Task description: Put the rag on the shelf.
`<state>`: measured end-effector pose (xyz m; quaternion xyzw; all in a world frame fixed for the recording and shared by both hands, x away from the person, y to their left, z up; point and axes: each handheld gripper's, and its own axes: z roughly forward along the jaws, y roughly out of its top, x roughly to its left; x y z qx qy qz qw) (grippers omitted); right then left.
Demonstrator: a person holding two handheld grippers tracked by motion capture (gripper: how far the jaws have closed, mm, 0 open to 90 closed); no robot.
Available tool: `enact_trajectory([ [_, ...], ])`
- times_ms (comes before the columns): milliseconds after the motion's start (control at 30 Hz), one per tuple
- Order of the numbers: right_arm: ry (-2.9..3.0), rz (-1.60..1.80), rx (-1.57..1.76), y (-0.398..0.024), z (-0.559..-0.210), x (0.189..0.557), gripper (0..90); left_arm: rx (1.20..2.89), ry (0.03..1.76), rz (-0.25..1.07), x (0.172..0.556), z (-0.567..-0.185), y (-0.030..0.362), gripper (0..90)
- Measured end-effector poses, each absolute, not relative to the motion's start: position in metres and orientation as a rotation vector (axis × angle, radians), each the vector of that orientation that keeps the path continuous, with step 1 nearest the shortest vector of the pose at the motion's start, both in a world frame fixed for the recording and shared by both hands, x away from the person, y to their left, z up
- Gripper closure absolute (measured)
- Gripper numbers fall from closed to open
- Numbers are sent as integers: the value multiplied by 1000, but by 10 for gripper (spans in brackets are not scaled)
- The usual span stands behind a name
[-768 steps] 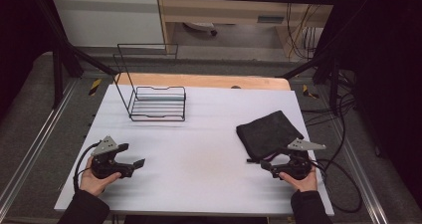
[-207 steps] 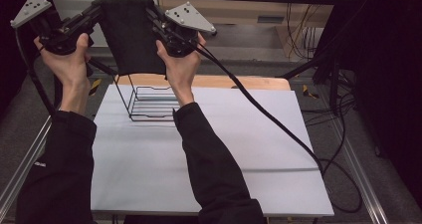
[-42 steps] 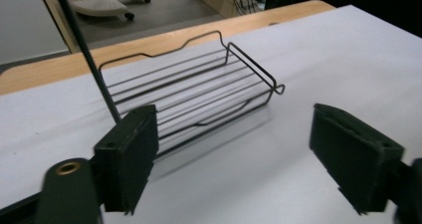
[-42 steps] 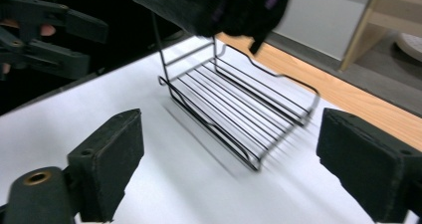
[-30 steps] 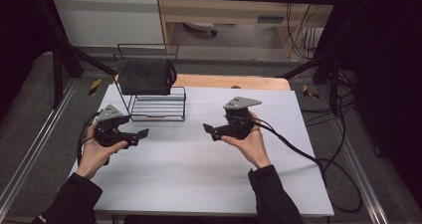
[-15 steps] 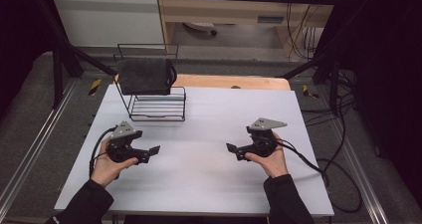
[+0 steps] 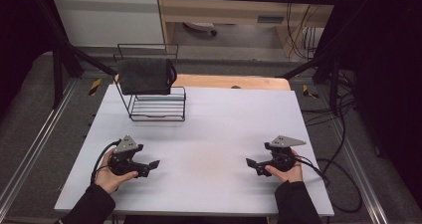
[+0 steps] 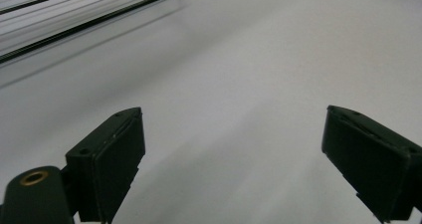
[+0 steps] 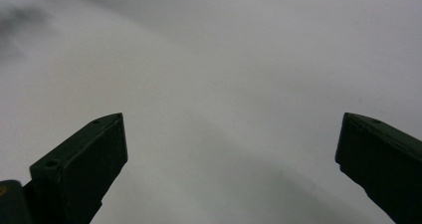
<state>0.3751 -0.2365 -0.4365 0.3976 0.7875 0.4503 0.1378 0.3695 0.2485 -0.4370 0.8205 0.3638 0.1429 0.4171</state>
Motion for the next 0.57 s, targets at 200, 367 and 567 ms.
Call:
enact_trajectory([
  [200, 2296, 1295, 1184, -252, -449, 366, 7, 2068, 905, 370, 367, -443, 257, 98],
  [367, 2304, 1288, 1177, -256, -450, 362, 8, 2067, 905, 370, 364, -445, 261, 98],
  [567, 2310, 1293, 1176, -256, -450, 362, 8, 2070, 902, 368, 364, -446, 261, 98],
])
